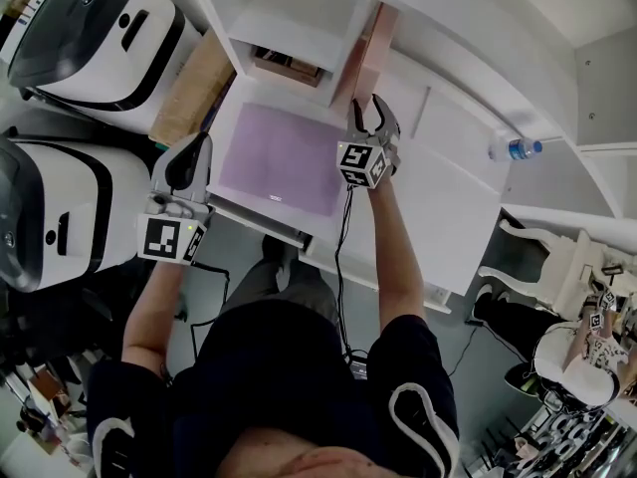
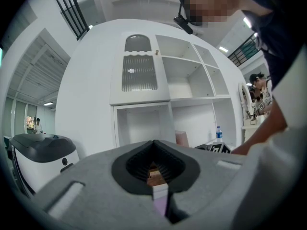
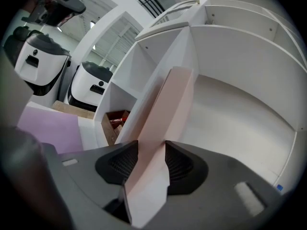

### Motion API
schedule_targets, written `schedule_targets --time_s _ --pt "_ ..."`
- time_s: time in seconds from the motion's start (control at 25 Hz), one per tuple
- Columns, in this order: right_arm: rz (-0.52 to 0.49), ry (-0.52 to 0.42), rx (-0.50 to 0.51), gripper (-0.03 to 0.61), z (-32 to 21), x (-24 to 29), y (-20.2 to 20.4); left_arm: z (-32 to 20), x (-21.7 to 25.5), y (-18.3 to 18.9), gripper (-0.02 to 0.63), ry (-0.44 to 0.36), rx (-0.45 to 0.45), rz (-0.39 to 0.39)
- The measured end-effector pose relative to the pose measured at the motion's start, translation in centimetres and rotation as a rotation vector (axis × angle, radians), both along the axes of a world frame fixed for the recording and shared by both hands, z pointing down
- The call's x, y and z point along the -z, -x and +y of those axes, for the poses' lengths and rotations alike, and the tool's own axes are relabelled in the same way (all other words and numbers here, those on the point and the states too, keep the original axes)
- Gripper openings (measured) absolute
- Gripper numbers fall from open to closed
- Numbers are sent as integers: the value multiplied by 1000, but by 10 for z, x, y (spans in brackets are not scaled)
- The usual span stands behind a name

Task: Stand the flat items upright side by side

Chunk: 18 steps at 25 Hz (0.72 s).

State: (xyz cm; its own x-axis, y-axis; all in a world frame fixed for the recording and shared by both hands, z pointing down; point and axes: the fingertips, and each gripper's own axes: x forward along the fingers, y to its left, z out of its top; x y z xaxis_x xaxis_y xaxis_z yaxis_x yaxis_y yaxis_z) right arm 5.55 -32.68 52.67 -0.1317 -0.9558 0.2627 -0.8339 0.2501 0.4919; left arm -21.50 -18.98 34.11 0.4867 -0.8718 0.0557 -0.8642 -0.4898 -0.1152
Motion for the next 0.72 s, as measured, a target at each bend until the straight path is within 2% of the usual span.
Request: schedule_targets --time_s 0.24,0.72 --pt "70 13 31 179 2 -1 -1 0 0 4 2 -1 2 5" --pt "0 25 29 178 3 -2 2 -1 -2 3 3 4 -2 9"
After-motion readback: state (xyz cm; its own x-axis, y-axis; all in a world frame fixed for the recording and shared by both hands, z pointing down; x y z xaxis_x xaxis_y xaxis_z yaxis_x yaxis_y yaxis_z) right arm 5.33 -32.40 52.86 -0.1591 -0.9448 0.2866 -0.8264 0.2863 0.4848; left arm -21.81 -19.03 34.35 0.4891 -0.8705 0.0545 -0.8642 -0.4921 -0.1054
